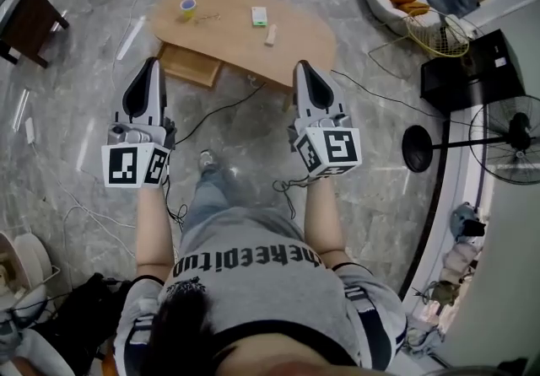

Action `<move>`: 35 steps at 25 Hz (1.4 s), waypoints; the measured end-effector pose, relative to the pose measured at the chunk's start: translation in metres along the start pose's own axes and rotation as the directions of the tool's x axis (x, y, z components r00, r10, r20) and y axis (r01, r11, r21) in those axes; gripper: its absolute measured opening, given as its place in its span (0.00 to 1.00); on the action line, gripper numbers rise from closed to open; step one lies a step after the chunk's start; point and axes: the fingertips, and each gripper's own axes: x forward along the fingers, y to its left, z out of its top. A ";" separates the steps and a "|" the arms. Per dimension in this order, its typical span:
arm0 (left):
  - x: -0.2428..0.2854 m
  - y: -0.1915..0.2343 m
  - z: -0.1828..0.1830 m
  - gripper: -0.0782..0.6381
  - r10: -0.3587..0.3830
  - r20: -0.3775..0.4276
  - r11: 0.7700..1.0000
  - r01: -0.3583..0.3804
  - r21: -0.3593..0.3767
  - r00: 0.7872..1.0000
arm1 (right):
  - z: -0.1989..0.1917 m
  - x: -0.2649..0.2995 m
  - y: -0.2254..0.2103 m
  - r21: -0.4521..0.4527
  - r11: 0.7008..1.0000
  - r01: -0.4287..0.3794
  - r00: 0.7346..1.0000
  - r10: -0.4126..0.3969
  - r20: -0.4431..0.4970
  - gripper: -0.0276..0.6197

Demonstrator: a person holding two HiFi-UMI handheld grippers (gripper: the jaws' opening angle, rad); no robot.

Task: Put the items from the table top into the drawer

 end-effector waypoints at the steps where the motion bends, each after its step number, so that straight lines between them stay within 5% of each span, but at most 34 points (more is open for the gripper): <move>1: 0.012 0.012 -0.004 0.13 -0.005 -0.006 1.000 0.005 -0.003 1.000 | 0.000 0.017 0.000 0.002 1.000 0.005 1.000 -0.005 -0.001 0.05; 15: 0.137 0.141 -0.047 0.13 -0.091 -0.024 0.995 0.090 -0.045 0.996 | -0.023 0.183 0.002 0.007 0.996 0.087 0.995 -0.086 -0.051 0.05; 25: 0.184 0.166 -0.090 0.13 -0.100 -0.048 0.994 0.098 -0.041 0.994 | -0.056 0.233 -0.028 0.021 0.993 0.119 0.986 -0.115 -0.119 0.05; 35: 0.255 0.167 -0.120 0.13 -0.032 -0.026 0.999 0.033 0.025 0.999 | -0.110 0.311 -0.098 0.043 0.996 0.077 0.968 -0.064 -0.244 0.05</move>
